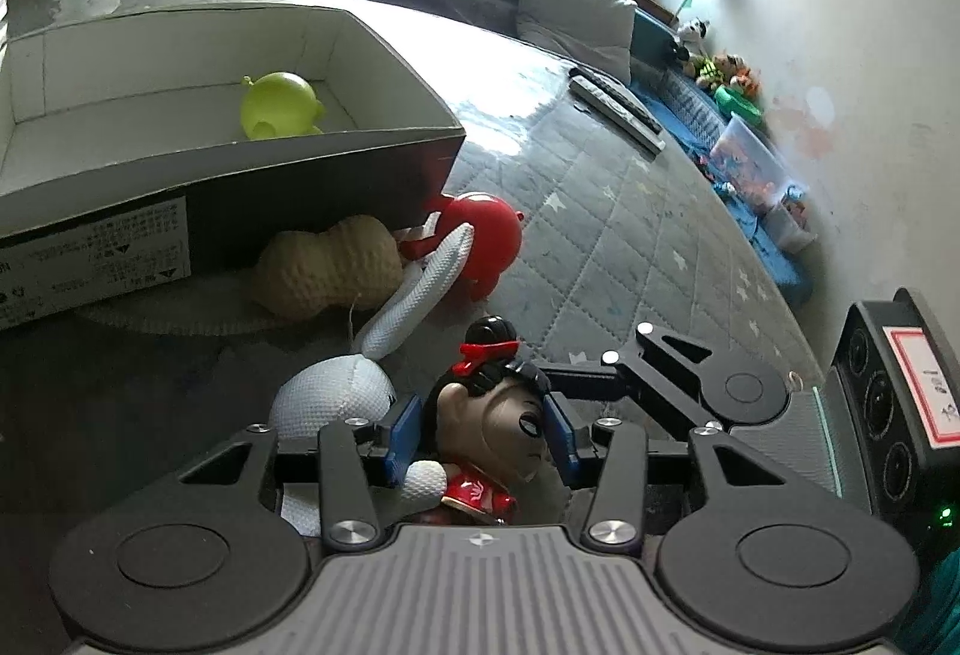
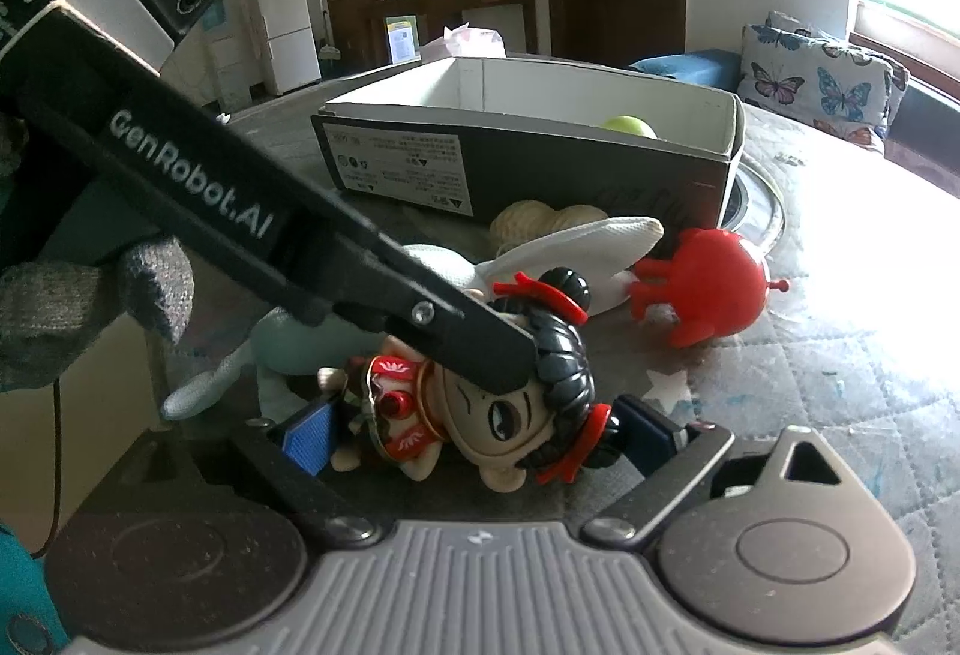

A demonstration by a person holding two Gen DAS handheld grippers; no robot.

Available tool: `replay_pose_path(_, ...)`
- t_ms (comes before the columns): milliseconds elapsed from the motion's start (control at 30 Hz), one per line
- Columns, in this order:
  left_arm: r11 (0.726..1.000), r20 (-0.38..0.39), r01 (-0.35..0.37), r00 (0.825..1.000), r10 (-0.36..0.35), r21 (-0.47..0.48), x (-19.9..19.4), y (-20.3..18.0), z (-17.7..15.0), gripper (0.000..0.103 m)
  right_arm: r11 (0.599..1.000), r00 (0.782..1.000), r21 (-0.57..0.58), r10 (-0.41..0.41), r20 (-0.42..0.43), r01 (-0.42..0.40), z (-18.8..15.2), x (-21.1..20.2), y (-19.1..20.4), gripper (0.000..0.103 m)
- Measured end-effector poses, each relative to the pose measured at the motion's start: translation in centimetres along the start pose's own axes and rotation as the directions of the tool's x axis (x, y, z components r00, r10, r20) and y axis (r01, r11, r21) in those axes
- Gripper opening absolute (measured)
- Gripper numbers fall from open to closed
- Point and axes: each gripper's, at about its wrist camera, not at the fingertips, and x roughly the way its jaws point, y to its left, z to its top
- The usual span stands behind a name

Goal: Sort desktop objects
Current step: 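Close the left tool on the doll figure's body, then lift the doll into the white box and open the left tool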

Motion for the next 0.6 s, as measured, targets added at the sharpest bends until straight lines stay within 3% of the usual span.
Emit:
replay_pose_path(433,1.0,-0.015,0.007,1.0,-0.007,0.0,0.19,0.21,0.2,0.049,1.0,1.0,0.013,-0.007,0.005,0.007,0.11,-0.03,0.11,0.095)
replay_pose_path(600,0.999,-0.002,0.027,1.0,-0.027,-0.017,-0.61,0.26,0.28,0.044,1.0,1.0,0.01,-0.008,0.003,0.008,0.29,-0.48,0.21,0.095)
